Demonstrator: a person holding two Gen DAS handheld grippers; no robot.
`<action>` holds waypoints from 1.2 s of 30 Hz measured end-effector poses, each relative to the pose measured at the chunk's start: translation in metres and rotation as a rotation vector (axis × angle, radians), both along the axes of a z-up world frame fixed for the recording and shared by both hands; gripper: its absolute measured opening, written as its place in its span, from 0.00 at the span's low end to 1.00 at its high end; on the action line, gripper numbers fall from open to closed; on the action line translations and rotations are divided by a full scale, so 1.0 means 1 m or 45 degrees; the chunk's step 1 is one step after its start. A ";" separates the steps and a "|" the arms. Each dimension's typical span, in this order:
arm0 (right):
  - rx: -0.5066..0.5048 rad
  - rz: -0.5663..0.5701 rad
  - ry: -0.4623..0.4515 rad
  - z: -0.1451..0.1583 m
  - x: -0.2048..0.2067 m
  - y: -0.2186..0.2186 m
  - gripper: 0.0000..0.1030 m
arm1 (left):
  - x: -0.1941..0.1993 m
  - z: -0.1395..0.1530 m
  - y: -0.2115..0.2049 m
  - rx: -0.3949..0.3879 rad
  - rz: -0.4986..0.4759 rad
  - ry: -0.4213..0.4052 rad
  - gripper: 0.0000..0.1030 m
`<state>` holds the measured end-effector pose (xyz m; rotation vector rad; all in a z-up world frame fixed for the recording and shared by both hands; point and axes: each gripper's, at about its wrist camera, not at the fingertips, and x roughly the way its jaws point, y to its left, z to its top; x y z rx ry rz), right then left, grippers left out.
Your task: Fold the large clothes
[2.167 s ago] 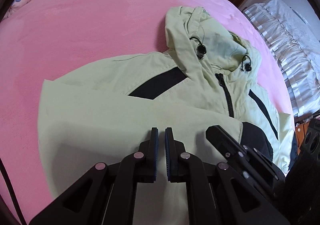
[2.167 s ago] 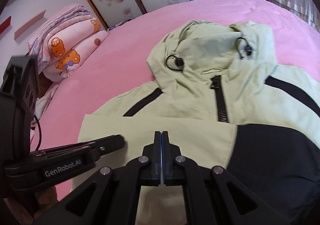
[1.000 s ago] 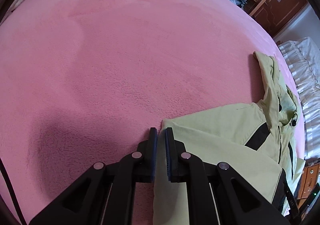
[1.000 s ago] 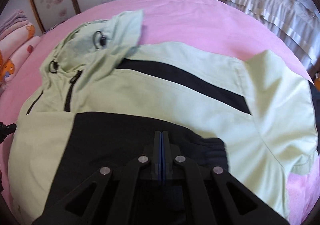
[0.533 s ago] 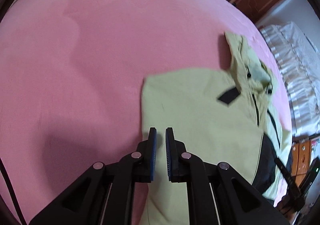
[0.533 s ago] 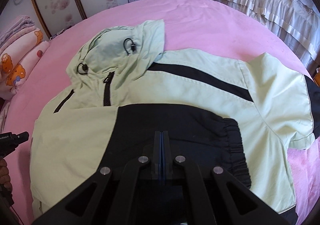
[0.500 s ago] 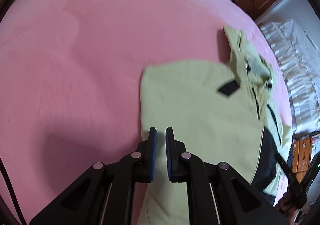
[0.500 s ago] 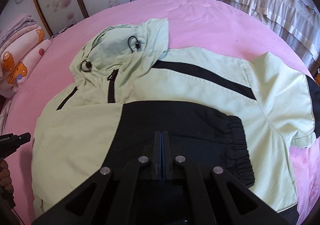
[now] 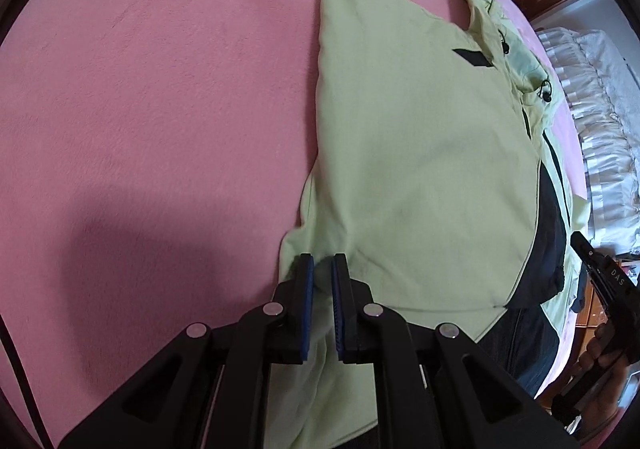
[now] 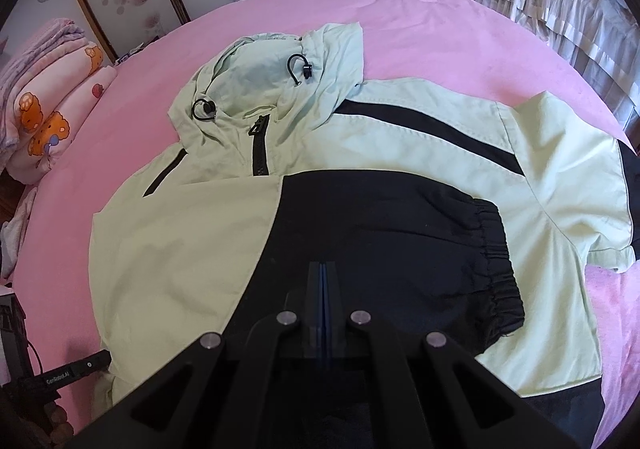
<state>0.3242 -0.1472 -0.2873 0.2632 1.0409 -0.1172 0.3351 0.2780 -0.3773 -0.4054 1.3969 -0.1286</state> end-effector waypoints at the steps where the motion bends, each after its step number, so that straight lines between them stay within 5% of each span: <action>1: 0.002 -0.002 0.002 0.001 -0.001 -0.001 0.00 | -0.004 0.003 0.004 -0.007 0.018 0.004 0.06; 8: 0.050 -0.026 0.024 -0.004 -0.019 -0.014 0.00 | -0.024 0.026 -0.002 0.026 0.047 -0.114 0.07; 14: 0.215 -0.058 0.089 -0.018 -0.043 -0.044 0.00 | -0.029 0.044 -0.056 0.106 -0.026 -0.148 0.17; 20: 0.386 -0.038 0.195 -0.025 -0.070 -0.089 0.01 | -0.048 0.086 -0.138 0.165 -0.015 -0.237 0.60; 26: 0.455 -0.017 0.244 -0.015 -0.104 -0.158 0.05 | -0.061 0.116 -0.246 0.184 -0.088 -0.272 0.65; 31: 0.393 -0.007 0.217 0.001 -0.125 -0.225 0.23 | -0.069 0.127 -0.329 0.161 -0.174 -0.280 0.65; 36: 0.415 -0.092 0.207 0.004 -0.147 -0.303 0.25 | -0.075 0.134 -0.401 0.179 -0.286 -0.291 0.68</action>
